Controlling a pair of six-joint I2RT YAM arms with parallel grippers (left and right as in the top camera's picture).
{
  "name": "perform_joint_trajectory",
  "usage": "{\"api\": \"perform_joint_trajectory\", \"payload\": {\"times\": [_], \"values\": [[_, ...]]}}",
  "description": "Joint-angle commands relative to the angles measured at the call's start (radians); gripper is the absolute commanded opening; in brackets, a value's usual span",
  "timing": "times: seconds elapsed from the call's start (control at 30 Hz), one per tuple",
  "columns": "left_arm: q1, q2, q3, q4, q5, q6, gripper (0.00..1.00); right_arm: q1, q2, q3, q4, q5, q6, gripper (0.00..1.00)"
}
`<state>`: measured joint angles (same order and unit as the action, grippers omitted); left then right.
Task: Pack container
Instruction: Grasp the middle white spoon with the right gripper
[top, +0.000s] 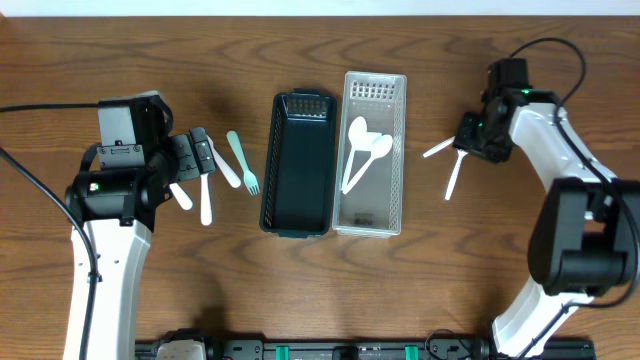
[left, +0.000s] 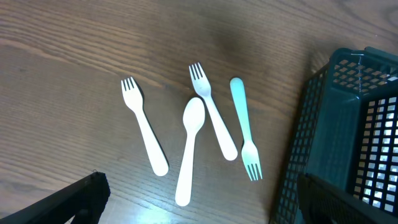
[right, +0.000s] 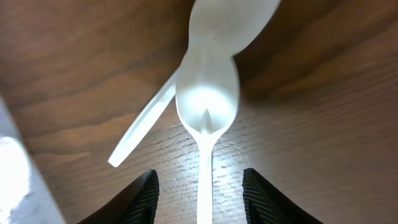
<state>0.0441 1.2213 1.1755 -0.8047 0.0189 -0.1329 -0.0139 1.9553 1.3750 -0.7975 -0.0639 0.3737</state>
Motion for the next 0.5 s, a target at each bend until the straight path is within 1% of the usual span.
{"api": "perform_joint_trajectory", "payload": {"times": [0.0, 0.13, 0.37, 0.47], "values": [[0.005, 0.0, 0.024, -0.002, -0.012, 0.009, 0.98, 0.025, 0.037, -0.003, 0.006, -0.007, -0.012, 0.47], [0.005, 0.0, 0.024, -0.002, -0.012, 0.009, 0.98, 0.031, 0.053, -0.003, 0.008, -0.007, -0.012, 0.48], [0.005, 0.0, 0.024, -0.002, -0.012, 0.009, 0.98, 0.033, 0.06, -0.009, 0.005, 0.026, -0.011, 0.4], [0.005, 0.0, 0.024, -0.002, -0.012, 0.009, 0.98, 0.034, 0.06, -0.022, 0.013, 0.038, -0.01, 0.38]]}}
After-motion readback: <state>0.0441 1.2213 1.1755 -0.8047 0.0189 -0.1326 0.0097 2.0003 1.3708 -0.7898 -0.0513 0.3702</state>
